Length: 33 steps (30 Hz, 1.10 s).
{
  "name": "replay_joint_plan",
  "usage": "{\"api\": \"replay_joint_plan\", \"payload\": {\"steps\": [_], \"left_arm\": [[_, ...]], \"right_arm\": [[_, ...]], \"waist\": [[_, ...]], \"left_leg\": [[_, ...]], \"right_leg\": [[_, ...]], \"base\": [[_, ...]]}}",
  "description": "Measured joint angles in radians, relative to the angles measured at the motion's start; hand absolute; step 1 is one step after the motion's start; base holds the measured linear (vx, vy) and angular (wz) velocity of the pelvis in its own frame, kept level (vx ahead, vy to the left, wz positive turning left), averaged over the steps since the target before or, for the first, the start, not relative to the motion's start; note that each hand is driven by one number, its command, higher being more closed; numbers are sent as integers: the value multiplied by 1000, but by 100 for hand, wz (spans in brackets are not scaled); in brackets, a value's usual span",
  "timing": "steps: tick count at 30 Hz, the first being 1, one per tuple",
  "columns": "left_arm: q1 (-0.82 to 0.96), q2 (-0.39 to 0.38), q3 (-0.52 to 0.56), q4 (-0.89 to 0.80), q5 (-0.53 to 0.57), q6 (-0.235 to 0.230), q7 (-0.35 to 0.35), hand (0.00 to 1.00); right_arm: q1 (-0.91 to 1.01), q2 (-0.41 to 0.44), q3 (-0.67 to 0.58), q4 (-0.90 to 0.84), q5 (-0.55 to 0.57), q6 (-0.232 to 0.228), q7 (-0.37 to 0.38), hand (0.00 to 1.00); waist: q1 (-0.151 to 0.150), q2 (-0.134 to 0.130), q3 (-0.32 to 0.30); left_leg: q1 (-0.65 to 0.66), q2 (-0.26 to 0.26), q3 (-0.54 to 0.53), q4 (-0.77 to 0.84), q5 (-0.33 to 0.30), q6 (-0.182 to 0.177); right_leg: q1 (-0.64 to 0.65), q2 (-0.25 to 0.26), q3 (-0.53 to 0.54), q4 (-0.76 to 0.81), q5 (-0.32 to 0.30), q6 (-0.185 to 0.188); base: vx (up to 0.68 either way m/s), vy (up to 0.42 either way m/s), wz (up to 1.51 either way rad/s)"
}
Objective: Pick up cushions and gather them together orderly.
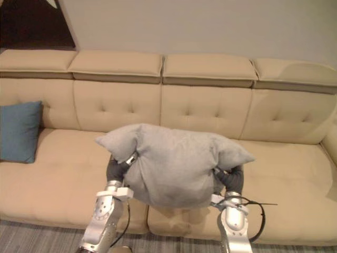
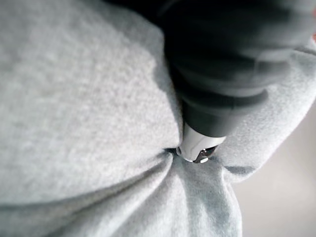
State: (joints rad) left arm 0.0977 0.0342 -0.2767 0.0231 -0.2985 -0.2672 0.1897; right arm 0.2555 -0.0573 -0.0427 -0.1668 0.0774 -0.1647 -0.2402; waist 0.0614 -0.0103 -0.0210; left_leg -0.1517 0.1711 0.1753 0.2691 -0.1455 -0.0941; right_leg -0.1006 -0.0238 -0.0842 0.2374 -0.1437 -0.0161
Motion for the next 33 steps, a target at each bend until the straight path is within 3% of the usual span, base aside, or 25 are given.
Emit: {"api": "replay_joint_plan", "payload": {"steps": [6, 11, 16, 21, 25, 28, 33], "left_arm": [[2, 31, -3, 0, 0, -1, -21, 100], [-4, 47, 0, -58, 3, -2, -16, 100], [-170, 46, 20, -92, 45, -10, 94, 100], [-352, 41, 60, -92, 88, -14, 199, 100], [-581, 62, 79, 12, 114, -15, 294, 100], [-823, 115, 98, 169, 141, -15, 369, 100], [-1100, 157, 166, 399, 143, -11, 404, 100]], "right_arm": [[-7, 17, -2, 29, -6, 7, 0, 100], [-98, 16, 2, 27, -84, 8, -30, 100], [-279, 12, 17, 5, -172, 9, -123, 100], [-455, -3, 20, 25, -237, 17, -203, 100], [-684, -54, 14, 187, -242, 33, -282, 100], [-910, -94, 1, 343, -256, 61, -338, 100], [-1178, -121, -20, 494, -274, 72, -390, 100]], "waist": [[1, -20, -8], [0, -29, -9], [30, -30, -5], [49, -27, -2], [52, -23, 4], [53, -17, 55], [58, -3, 116]], "left_leg": [[27, -54, 71, -60, 10, 27], [-48, -47, 113, -47, 8, 29], [-255, -4, 108, 50, 16, 37], [-372, -9, 83, 43, 47, 45], [-461, -30, 49, -13, 121, 50], [-514, -42, 20, -90, 197, 47], [-595, -47, 4, -200, 295, 38]], "right_leg": [[-4, -36, 109, -70, 34, 59], [-88, -30, 158, -90, 70, 68], [-244, -5, 164, -110, 138, 68], [-356, -5, 148, -102, 155, 63], [-449, -13, 119, -105, 175, 59], [-522, -12, 93, -104, 192, 48], [-646, 0, 75, -100, 216, 32]], "base": [[-49, 115, -29], [-63, 30, -27], [-68, -5, -9], [-58, -27, 13], [-57, -46, 31], [-60, -52, 30], [-40, -42, 12]]}}
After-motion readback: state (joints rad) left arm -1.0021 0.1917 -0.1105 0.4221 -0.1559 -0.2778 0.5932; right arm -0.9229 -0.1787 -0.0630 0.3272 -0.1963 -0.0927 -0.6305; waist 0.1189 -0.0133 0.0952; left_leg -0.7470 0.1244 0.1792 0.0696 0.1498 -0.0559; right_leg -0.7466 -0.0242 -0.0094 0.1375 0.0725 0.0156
